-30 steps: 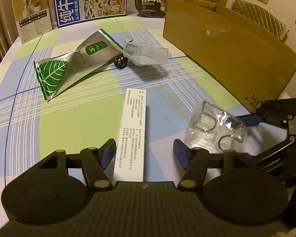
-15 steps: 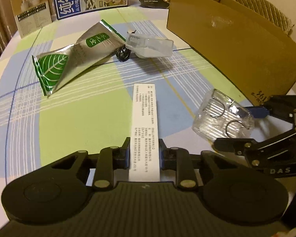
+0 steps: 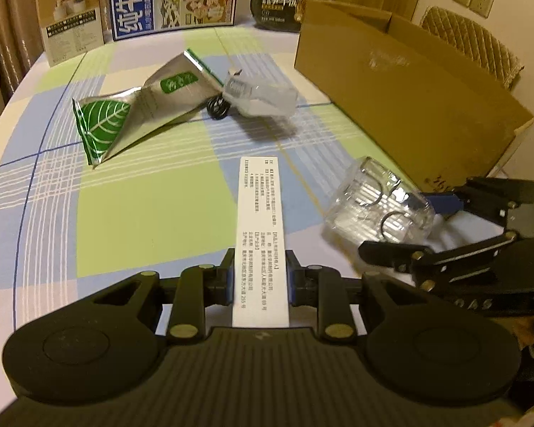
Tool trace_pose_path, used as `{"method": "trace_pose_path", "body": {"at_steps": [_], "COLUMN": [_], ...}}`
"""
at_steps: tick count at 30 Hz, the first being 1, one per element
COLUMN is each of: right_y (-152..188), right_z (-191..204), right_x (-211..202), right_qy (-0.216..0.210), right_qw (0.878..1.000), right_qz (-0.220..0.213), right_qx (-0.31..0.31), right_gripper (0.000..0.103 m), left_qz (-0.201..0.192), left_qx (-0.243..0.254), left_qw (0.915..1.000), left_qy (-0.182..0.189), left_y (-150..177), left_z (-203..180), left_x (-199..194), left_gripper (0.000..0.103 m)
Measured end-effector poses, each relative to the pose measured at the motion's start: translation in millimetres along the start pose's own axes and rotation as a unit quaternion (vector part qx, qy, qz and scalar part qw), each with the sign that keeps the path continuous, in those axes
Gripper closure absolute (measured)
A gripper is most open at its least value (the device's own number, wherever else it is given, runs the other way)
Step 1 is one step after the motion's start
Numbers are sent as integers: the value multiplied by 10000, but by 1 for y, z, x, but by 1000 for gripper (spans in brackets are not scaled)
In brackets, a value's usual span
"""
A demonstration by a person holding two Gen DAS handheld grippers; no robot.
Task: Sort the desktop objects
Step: 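Carry the hook package in the right gripper while the left gripper carries the white box to the cardboard box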
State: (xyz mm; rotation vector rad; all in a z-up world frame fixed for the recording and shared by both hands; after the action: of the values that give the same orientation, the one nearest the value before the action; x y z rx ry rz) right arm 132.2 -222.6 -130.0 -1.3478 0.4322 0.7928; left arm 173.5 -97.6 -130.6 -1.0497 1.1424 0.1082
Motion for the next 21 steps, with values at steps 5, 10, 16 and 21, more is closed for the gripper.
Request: {"method": "trace_pose_path", "body": {"at_steps": [5, 10, 16, 21], "right_y": [0, -6, -17, -27], "right_z": [4, 2, 7, 5], "right_x": [-22, -47, -75, -96], "right_qy": [67, 167, 196, 287], "right_qw": [9998, 9990, 9974, 9950], "right_qz": [-165, -396, -688, -949], "right_qx": [-2, 74, 69, 94], "right_gripper": [37, 37, 37, 37], "left_qz": [-165, -315, -446, -585], "left_qx": [-127, -383, -395, -313], "left_qw": [9998, 9988, 9982, 9977], "left_qy": [-16, -11, -97, -150], "left_y": [-2, -1, -3, -11], "left_z": [-15, -24, -32, -39], "left_x": [-18, -39, -65, -83], "left_gripper": [82, 82, 82, 82]}}
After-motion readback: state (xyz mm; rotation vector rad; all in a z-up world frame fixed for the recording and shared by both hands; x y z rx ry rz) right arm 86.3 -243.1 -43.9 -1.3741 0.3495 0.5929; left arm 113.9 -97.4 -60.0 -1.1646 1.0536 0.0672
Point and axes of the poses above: each gripper's, at about its wrist camera, not at the fingertips, and x roughly the way its jaws point, z to its left, y to its underside, the point moved 5 cm from there along x, roughly the way its jaws point, and after that the axes turned 11 degrees about x, right-handed, at the moved point
